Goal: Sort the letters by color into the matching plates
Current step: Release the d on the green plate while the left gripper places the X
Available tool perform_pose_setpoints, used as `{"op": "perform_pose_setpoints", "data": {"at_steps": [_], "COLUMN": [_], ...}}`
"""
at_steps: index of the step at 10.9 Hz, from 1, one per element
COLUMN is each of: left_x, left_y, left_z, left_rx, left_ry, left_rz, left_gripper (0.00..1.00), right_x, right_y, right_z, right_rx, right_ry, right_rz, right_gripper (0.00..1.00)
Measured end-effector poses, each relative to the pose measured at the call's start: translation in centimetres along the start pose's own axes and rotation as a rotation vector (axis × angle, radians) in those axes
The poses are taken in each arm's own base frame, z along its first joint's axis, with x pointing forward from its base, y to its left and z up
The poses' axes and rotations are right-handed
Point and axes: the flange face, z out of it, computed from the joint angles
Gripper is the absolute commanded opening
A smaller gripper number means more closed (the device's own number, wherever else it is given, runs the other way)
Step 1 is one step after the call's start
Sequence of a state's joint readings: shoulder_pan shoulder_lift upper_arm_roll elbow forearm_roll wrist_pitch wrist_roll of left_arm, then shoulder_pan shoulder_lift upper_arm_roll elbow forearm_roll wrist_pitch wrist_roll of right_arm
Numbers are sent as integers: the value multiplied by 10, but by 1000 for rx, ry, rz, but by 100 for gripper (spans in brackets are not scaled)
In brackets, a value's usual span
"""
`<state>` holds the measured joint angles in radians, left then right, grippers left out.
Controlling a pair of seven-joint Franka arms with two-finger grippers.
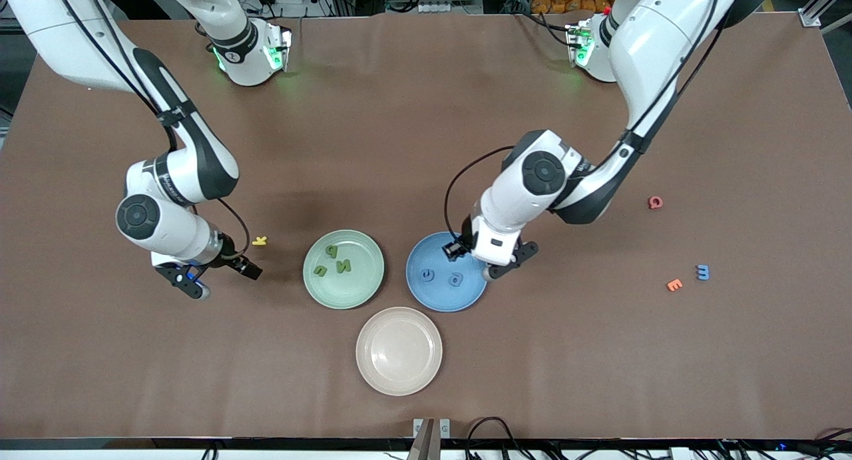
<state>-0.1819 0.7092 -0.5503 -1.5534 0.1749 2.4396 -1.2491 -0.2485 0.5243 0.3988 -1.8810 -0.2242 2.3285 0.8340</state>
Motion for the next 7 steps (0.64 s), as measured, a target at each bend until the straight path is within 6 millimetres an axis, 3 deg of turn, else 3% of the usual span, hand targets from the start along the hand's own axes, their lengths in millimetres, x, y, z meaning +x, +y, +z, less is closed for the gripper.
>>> {"op": "perform_pose_setpoints", "data": {"at_steps": [2,3,4,7], "left_x": [-21,-22,-16,1], "left_y": [1,-2,-3,-7], "left_z": [21,26,22,-17], "left_rx": [72,111,135,241], "left_ry": [55,70,92,164], "left_rz": [79,93,105,145], "left_gripper": [100,100,100,100], "right_x": [10,12,10,6], "right_y": [20,27,32,54], "right_z": [8,11,12,13], "right_rx": [-17,-15,-6,-15], "right_ry": [-2,1,11,24], "right_rz": [-5,1,6,26], "right_gripper": [98,93,88,74]}}
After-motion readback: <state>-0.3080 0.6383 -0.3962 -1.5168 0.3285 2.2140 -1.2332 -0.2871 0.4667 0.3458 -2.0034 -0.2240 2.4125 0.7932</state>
